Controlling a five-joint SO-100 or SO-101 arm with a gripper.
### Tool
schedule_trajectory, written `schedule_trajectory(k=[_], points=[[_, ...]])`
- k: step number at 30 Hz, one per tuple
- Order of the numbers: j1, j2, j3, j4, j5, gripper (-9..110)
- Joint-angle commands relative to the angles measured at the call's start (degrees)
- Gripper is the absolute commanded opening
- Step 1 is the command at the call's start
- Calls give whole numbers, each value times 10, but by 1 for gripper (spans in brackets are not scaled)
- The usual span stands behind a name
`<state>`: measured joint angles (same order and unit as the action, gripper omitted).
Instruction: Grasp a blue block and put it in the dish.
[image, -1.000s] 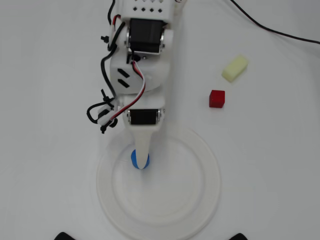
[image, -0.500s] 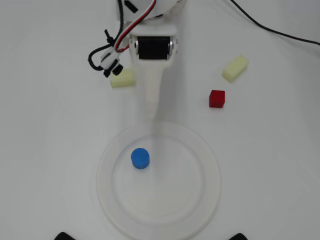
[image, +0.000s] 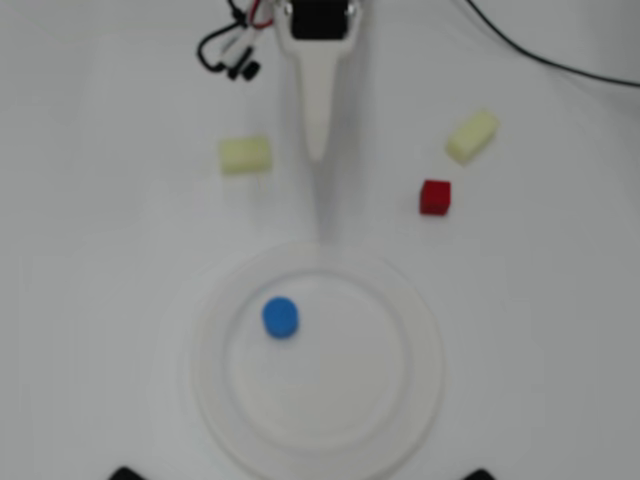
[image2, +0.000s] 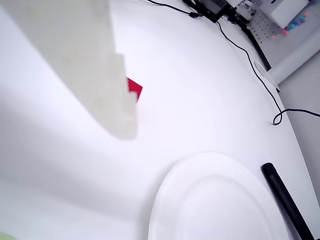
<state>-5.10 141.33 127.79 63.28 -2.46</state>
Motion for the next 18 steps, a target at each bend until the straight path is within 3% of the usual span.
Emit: schedule_trajectory(k=[1,18], points=[[15,66,44,-1,-8,32],[5,444,349,75,-31,29]])
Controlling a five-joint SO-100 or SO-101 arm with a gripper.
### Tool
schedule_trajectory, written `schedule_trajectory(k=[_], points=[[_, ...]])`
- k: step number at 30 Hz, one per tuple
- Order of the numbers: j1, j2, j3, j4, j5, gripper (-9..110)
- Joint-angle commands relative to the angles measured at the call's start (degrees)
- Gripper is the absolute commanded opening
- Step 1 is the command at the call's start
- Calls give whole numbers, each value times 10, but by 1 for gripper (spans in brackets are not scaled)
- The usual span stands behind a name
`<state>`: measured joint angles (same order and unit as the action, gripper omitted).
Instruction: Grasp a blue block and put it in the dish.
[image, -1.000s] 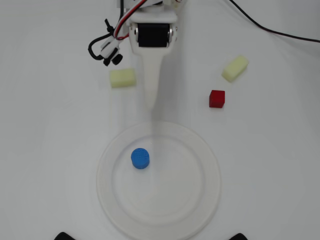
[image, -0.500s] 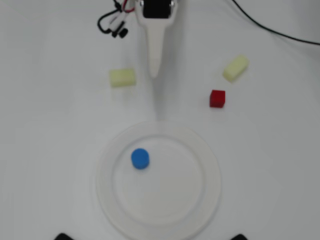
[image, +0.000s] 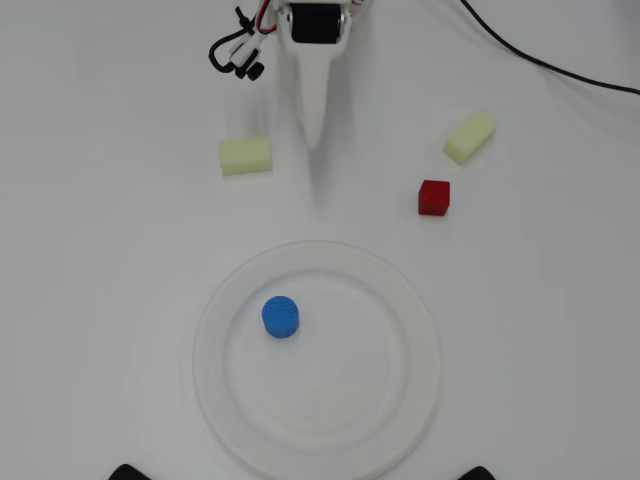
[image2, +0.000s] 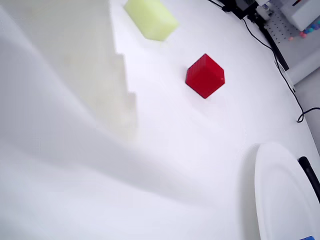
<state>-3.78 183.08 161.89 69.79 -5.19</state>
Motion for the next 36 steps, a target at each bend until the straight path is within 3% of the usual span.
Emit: schedule_trajectory(k=[1,6,18,36], points=[[-10,36,18,11,3,29],[-33,54,70,20,24,27],[-43,145,136,83,18,1],[-47,145,191,113,38,0]])
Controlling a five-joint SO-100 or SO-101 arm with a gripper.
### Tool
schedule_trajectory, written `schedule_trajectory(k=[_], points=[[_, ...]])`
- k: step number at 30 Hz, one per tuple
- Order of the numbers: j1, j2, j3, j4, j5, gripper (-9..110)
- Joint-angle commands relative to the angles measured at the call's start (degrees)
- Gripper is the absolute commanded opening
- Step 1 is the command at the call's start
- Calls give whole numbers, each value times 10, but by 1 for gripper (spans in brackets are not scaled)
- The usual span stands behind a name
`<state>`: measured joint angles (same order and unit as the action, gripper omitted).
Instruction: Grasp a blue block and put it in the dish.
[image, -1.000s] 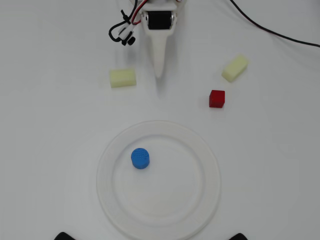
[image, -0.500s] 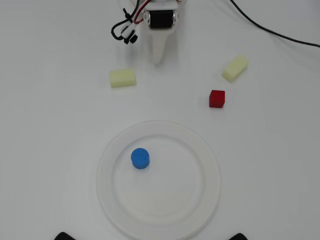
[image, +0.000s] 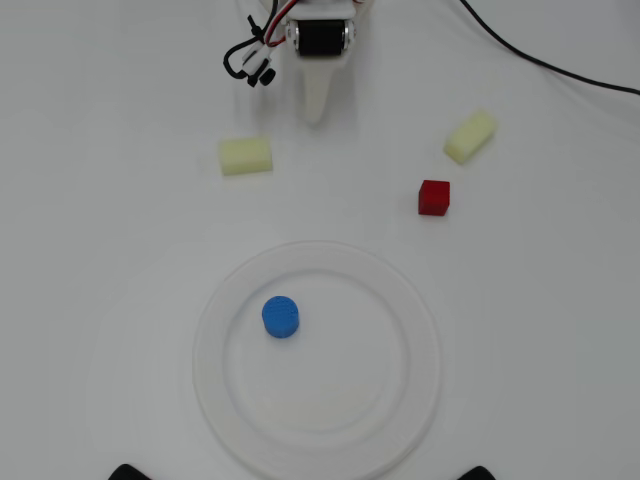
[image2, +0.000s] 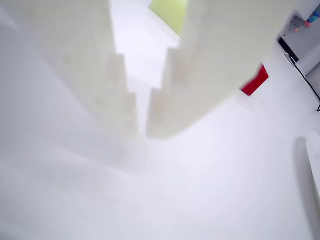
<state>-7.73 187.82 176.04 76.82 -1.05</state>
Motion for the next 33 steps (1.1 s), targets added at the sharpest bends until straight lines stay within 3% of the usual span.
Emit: schedule_trajectory(k=[1,33], points=[[-8,98,49,43,-8,0],[-8,98,50,42,-1,0]])
